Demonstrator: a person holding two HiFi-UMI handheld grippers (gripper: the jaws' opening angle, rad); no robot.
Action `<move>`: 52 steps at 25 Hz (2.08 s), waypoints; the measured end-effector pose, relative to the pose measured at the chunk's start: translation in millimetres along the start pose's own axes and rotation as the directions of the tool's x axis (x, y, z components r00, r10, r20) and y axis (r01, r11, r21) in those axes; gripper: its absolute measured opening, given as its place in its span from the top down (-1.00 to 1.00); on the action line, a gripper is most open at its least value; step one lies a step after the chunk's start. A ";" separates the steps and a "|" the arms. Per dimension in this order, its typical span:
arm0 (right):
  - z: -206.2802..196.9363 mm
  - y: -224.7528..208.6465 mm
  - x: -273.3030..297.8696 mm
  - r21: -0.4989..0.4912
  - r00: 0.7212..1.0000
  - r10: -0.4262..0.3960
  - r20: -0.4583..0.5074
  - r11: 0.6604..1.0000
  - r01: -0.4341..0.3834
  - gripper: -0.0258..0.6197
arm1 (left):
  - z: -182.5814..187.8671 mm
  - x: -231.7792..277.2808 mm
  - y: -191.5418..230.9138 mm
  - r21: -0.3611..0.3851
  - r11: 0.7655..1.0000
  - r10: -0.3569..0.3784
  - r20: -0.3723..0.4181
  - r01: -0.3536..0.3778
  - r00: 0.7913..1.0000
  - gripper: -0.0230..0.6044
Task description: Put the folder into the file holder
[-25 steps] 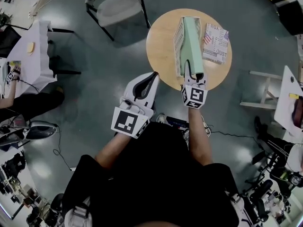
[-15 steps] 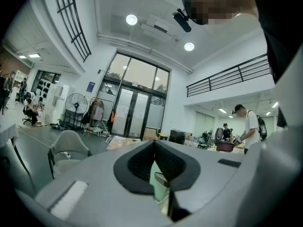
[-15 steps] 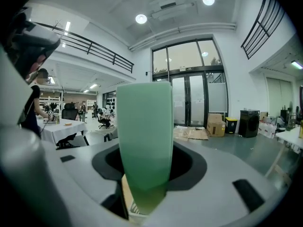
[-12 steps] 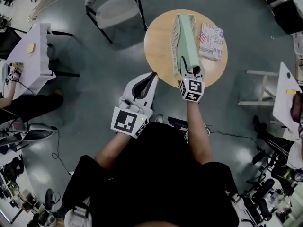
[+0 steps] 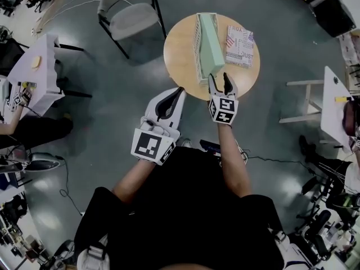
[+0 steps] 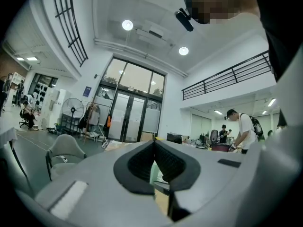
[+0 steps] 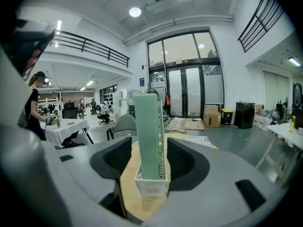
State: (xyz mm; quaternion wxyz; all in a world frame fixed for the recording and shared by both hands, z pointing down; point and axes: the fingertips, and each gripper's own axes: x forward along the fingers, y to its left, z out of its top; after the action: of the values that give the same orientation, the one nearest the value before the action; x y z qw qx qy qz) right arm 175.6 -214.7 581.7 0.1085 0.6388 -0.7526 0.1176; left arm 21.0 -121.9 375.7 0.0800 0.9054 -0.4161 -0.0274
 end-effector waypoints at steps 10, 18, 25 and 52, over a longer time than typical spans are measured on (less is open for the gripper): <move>-11.3 8.4 -77.5 0.054 0.997 0.052 -0.054 0.997 -0.049 0.22 | -3.0 -40.8 -52.8 0.016 0.999 0.039 0.017 -0.039 0.999 0.91; -10.2 8.7 -141.3 0.101 0.993 0.098 -0.062 0.991 -0.091 0.22 | -2.4 -67.8 -84.0 0.041 0.996 0.078 0.010 -0.079 0.997 0.91; 0.1 1.0 -179.9 0.113 0.996 0.081 -0.029 0.991 -0.077 0.25 | 2.6 -64.9 -95.3 0.063 0.996 0.060 0.016 -0.061 0.998 0.91; 83.9 59.0 -257.1 0.142 0.999 0.001 0.047 0.990 -0.008 0.77 | 4.0 -84.5 -51.5 0.035 0.999 -0.031 -0.006 0.031 0.999 0.91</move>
State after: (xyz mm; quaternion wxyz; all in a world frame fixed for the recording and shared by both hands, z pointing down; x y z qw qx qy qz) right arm 157.5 8.7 419.2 0.0448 0.6459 -0.7460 0.1558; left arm 4.0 -25.3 361.7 0.0647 0.9131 -0.4020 -0.0188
